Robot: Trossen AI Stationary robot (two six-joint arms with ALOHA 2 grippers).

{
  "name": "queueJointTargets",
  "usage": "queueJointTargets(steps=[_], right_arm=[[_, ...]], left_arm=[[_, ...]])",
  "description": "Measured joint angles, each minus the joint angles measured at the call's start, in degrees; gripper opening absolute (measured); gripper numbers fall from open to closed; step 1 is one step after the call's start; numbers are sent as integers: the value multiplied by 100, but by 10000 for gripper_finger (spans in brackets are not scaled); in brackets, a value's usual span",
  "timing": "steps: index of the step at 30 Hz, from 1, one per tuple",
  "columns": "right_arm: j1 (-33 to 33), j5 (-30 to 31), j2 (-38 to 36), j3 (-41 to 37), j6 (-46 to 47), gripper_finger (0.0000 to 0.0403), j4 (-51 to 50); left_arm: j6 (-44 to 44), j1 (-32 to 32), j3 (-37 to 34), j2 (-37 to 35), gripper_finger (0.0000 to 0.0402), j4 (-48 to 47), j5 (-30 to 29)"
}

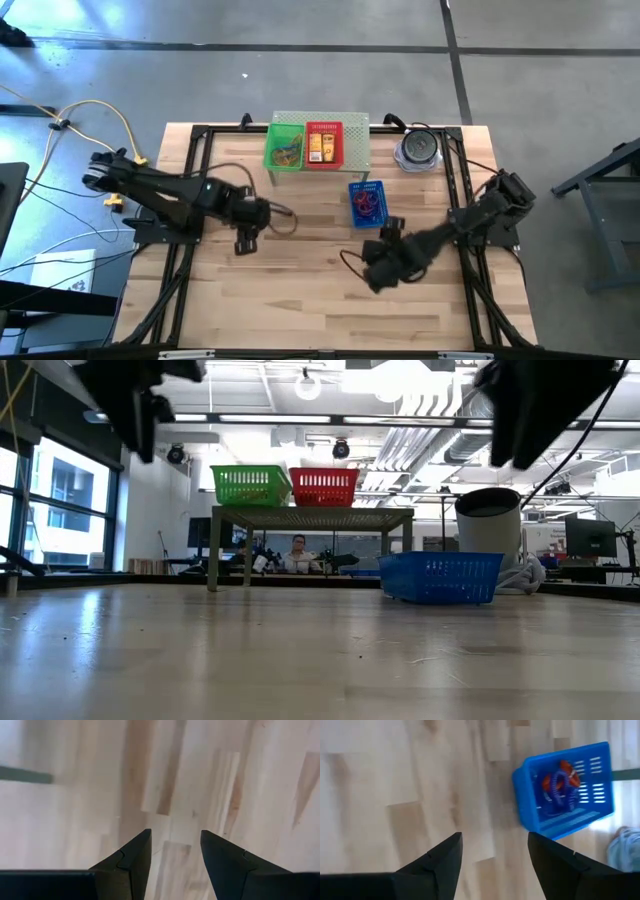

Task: Pick & Place Office Desk Supplies
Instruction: Put the blue bin on the shelf

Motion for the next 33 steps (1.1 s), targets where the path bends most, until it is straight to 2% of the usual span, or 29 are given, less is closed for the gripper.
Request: queueJointTargets(steps=[8, 14, 17, 20, 24, 29, 33], right_arm=[[-1035, -483, 24, -13, -738, 215, 40], [-1519, -931, 26, -854, -1674, 215, 813], [-1754, -938, 26, -1364, -1874, 215, 1293], [-1952, -919, 26, -1675, -1873, 215, 1838], [-2183, -1039, 26, -1749, -1871, 215, 1907], [-2449, -1723, 26, -1766, -1872, 214, 2109], [-2475, -1736, 26, -1766, -1928, 184, 2195]], left_arm=[[-149, -757, -1282, -163, 162, 1592, -94], [-153, -1020, -1655, -163, 162, 2322, -1062], [-165, -1042, -1753, -163, 162, 2617, -1435], [-124, -1042, -1801, -163, 162, 2926, -1427], [-109, -1042, -1820, -163, 162, 2981, -1422], [-125, -1044, -1820, -163, 162, 3028, -1258], [-131, -1113, -1820, -161, 162, 3028, -1100]])
